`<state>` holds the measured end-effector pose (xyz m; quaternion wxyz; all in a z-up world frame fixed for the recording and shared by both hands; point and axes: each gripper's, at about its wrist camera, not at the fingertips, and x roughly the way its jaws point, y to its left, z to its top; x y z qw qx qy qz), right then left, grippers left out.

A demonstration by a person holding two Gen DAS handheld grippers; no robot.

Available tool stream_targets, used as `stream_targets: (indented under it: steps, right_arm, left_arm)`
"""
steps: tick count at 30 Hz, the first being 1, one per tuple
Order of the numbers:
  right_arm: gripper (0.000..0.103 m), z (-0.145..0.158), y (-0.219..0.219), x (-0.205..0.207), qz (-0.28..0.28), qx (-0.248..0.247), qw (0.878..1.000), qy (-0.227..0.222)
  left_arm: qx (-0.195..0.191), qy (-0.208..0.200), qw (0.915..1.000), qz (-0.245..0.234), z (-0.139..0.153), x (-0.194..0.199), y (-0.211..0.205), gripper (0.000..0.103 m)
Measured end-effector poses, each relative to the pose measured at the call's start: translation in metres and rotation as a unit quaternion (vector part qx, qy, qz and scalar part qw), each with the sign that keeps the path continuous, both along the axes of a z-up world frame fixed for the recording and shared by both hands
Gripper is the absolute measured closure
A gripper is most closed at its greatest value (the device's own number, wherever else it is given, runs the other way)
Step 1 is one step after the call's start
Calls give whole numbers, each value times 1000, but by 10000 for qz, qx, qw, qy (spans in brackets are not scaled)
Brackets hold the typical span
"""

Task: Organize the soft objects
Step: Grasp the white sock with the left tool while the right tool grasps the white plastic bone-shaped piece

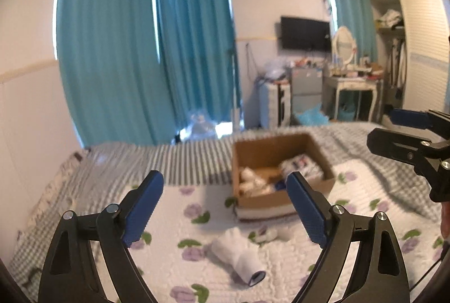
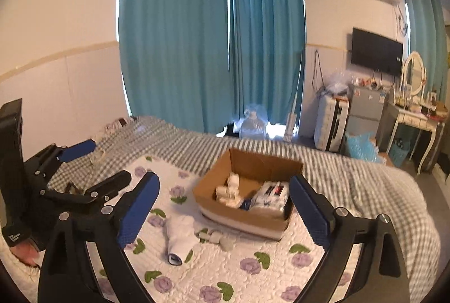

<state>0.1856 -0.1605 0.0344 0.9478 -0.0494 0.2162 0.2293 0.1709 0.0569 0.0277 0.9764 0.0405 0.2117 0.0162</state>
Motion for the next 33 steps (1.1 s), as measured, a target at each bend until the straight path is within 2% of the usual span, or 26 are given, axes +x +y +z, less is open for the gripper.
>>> stream_targets:
  steps: [5,10,15,17,21,28,30,32,33]
  right_arm:
    - [9,-62,9,40,-117,-376,9991,179]
    - [9,-122,13,75,-3,-623,9961,627]
    - [9,-172,7,97,48,-503,9909,1246]
    - [9,-185,7,99,3,-609,9887,1371]
    - [9,-197,10,101,-174,-846,9849,1499]
    - [9,-214,10,107,-258,-865,9817,1678]
    - [9,-215,12,112,-266,-829,9810,1732]
    - [9,-215,16,118,-254,-780,9815,1731]
    - [9,-215,17,120,-233,-741,9817,1741]
  left_arm:
    - [-159,661,9976,149,-61,40,8,12]
    - [-365,1306,9906,197,-126,70,16,12]
    - [-563,1985,9783,209,-182,93,17,12]
    - [-615,2244,9723,236,-197,102,16,12]
    - [-659,2497,9655,342,-216,105,9,12]
    - [-346,2478,9681,161,-222,96,-10,16]
    - [-391,2449,9686,139,-219,92,-11,22]
    - [-510,2397,9694,125,-215,87,-8,36]
    - [-633,2397,9687,92,-213,84,-5,39]
